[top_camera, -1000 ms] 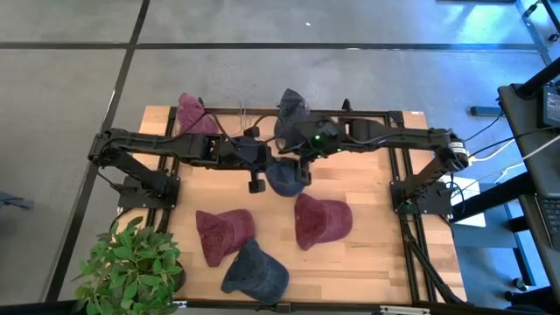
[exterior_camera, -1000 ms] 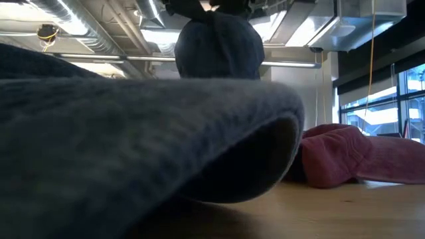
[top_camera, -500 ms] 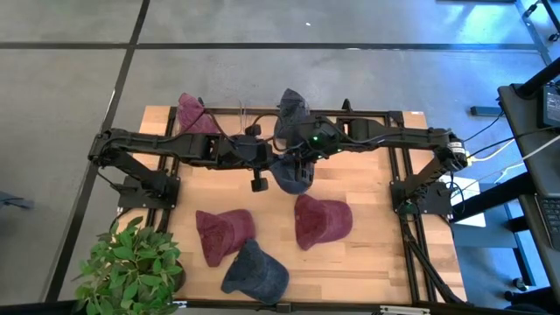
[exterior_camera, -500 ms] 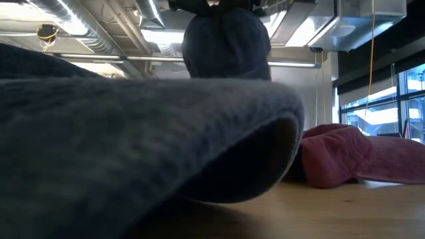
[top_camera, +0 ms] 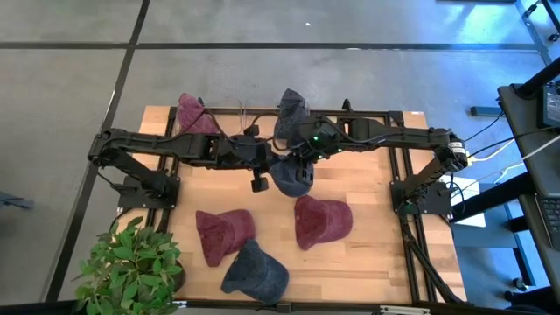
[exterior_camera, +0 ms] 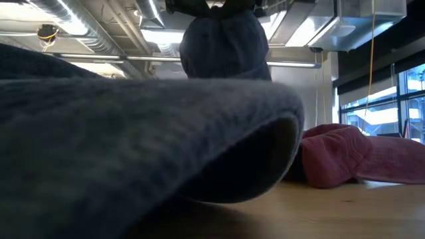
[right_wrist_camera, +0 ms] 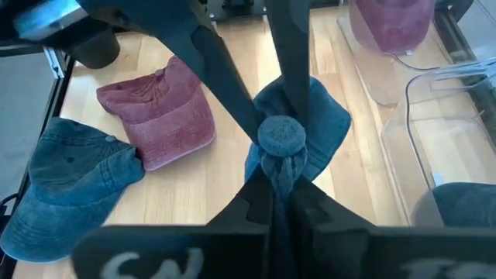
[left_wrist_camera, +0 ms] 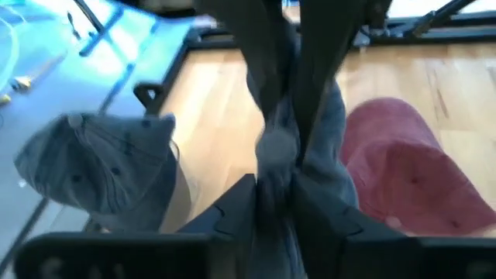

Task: Pick & Place hat
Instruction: Put the top blue cap into the right transparent bin

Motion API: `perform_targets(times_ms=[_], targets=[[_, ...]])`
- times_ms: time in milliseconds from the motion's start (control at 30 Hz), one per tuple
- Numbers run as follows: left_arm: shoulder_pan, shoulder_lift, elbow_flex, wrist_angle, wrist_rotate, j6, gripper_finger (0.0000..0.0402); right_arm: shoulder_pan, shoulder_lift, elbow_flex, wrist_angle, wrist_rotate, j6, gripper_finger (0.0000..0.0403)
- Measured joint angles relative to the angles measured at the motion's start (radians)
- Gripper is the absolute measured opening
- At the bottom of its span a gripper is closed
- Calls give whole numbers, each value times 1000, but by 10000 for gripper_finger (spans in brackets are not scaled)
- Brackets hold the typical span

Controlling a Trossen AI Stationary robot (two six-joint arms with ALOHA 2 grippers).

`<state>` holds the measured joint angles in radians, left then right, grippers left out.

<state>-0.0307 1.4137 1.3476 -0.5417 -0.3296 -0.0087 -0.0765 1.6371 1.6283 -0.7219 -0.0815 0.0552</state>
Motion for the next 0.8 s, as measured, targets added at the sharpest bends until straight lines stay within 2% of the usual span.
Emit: perform_targets(times_ms=[100, 300, 500, 633, 800], targets=[[0, -29, 1, -20, 12, -45, 117, 0, 0, 0, -5, 9, 18, 9], [0, -83, -1, -66, -78, -156, 166, -32, -28, -1, 14, 140, 79, 8], [0, -145, -67, -58, -286, -255, 174, -107, -46, -1, 146, 333, 187, 9], [0, -172, -109, -55, -301, -287, 171, -162, -32, -1, 313, 401, 207, 9], [0, -175, -128, -56, -302, -287, 173, -202, 32, -1, 419, 478, 255, 10]])
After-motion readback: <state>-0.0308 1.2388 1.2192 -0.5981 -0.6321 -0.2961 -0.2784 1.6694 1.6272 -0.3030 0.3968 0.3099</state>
